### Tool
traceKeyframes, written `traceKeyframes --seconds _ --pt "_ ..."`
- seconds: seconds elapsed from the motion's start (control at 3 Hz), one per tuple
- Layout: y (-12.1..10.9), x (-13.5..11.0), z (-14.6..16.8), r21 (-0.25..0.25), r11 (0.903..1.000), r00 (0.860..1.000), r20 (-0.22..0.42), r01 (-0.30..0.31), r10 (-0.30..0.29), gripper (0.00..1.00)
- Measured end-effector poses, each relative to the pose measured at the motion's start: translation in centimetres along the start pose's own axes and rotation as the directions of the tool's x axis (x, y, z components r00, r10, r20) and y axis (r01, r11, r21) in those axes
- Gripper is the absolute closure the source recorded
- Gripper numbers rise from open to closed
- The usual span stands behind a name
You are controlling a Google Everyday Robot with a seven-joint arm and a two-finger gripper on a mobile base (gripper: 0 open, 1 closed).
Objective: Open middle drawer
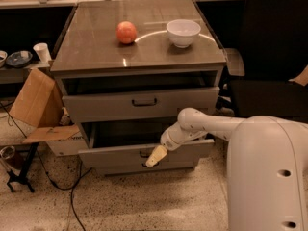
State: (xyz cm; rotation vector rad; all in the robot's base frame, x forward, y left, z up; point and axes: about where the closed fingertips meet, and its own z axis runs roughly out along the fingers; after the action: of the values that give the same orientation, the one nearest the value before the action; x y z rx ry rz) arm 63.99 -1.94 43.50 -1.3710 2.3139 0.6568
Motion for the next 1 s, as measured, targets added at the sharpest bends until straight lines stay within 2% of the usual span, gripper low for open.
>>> traceKeyframes --seconds 0.33,0.67,1.0 --pt "0.9 1.9 -0.4 -0.011 0.9998 0.999 -0.044 -0.019 0.019 0.00" --pt "1.3 3.0 -0.8 -0.022 0.9992 0.997 -0.070 -0.033 0.031 0.18" --pt "1.6 3.6 -1.2 -0.026 0.9988 0.996 -0.085 -0.041 0.039 0.40"
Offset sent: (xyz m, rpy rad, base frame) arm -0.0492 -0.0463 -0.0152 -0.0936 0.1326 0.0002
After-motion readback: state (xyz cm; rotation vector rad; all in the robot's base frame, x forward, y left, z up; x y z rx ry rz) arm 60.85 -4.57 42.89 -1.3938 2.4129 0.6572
